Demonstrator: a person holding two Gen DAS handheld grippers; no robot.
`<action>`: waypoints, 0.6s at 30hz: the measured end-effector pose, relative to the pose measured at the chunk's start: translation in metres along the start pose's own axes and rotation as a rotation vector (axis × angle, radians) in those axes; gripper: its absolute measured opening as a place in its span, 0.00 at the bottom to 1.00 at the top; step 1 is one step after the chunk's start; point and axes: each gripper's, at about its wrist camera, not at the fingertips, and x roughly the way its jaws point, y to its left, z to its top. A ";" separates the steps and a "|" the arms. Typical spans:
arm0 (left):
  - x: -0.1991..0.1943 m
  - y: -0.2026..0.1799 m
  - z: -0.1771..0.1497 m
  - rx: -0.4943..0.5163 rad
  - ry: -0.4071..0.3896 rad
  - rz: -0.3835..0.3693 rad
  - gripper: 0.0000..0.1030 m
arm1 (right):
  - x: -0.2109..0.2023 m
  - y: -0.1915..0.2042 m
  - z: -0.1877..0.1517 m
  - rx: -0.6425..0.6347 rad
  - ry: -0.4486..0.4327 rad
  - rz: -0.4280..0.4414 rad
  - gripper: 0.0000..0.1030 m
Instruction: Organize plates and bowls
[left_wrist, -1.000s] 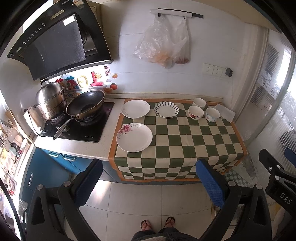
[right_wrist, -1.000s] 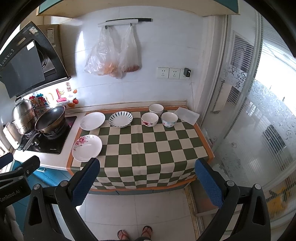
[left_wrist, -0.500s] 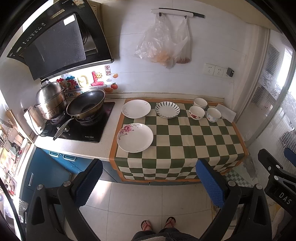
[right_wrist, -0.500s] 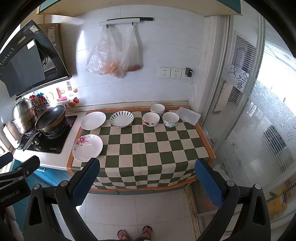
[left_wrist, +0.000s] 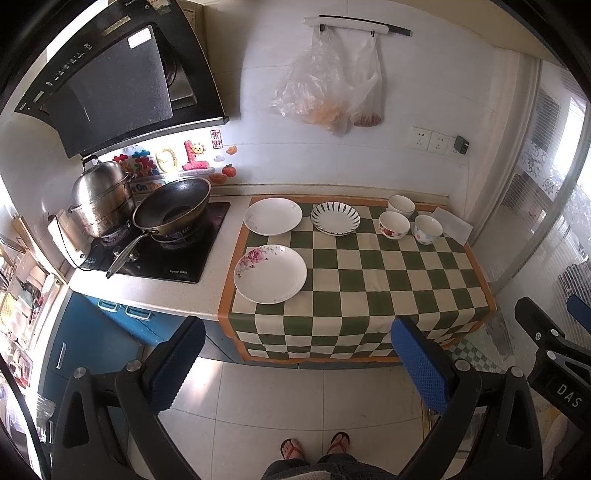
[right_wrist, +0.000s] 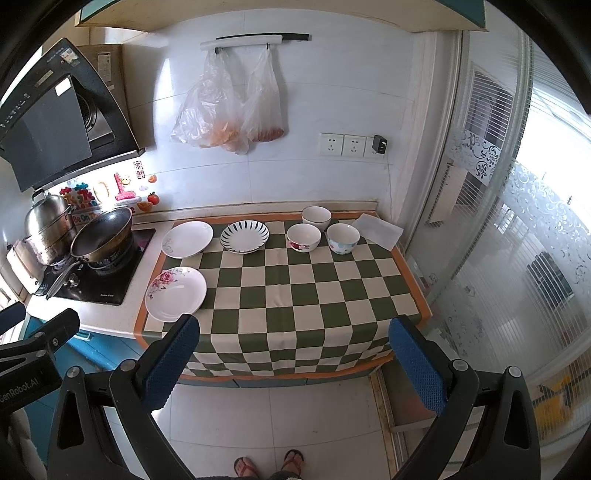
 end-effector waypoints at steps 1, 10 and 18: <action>0.002 0.003 0.000 -0.003 0.002 -0.001 1.00 | 0.000 0.000 0.000 0.000 0.000 0.000 1.00; 0.004 0.009 -0.001 -0.007 -0.005 0.000 1.00 | 0.002 0.002 0.000 0.000 0.001 0.002 1.00; 0.004 0.011 -0.003 -0.008 -0.003 0.000 1.00 | 0.002 0.003 0.000 0.000 0.003 0.004 1.00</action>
